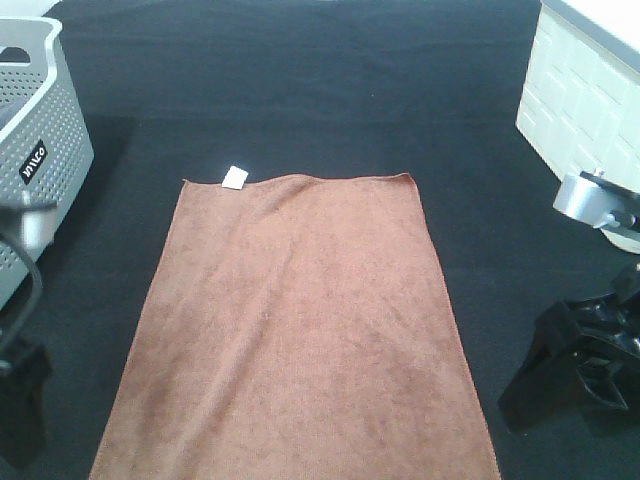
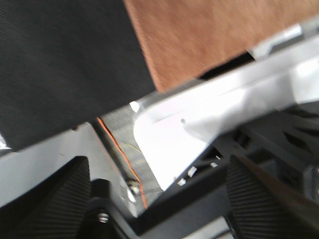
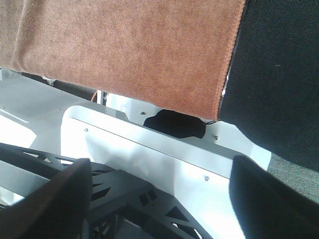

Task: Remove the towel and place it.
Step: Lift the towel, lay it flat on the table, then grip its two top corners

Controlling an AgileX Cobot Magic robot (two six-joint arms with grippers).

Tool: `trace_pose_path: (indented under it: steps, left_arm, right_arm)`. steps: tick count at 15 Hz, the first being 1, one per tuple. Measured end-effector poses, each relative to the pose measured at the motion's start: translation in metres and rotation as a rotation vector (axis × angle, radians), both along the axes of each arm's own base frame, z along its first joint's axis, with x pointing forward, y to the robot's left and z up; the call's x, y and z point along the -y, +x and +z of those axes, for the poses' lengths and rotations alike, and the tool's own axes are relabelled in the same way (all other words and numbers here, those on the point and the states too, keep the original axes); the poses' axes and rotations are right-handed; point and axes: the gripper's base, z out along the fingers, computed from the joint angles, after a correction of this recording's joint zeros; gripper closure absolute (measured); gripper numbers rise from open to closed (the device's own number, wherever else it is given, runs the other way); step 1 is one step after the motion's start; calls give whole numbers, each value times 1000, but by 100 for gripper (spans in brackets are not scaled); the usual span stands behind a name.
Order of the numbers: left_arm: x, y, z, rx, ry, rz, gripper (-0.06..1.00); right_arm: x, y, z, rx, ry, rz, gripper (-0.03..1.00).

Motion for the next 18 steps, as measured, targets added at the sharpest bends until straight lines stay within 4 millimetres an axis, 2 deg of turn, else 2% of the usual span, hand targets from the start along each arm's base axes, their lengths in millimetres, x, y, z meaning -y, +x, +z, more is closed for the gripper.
trace_pose_path:
  steps: [5, 7, 8, 11, 13, 15, 18]
  left_arm:
    - [-4, 3, 3, 27, 45, -12, 23]
    - [-6, 4, 3, 45, 62, -20, 23]
    - [-6, 6, 2, 60, 71, -25, 23]
    - [-16, 15, 2, 114, 89, 4, 23]
    - [-26, 25, 3, 170, 78, 33, 23]
    - [-26, 35, 15, 238, 67, 19, 22]
    - [-21, 61, 45, 394, 51, 9, 19]
  right_arm:
    - [0, 0, 0, -14, -6, -39, 26]
    - [3, 3, 2, 9, -38, -38, 23]
    - [5, 10, 8, 46, -71, -42, 22]
    - [14, 39, 45, 220, -218, -77, 21]
    - [12, 57, 62, 264, -240, -74, 21]
    - [7, 78, 67, 263, -244, -71, 21]
    - [-3, 111, 70, 265, -246, -61, 21]
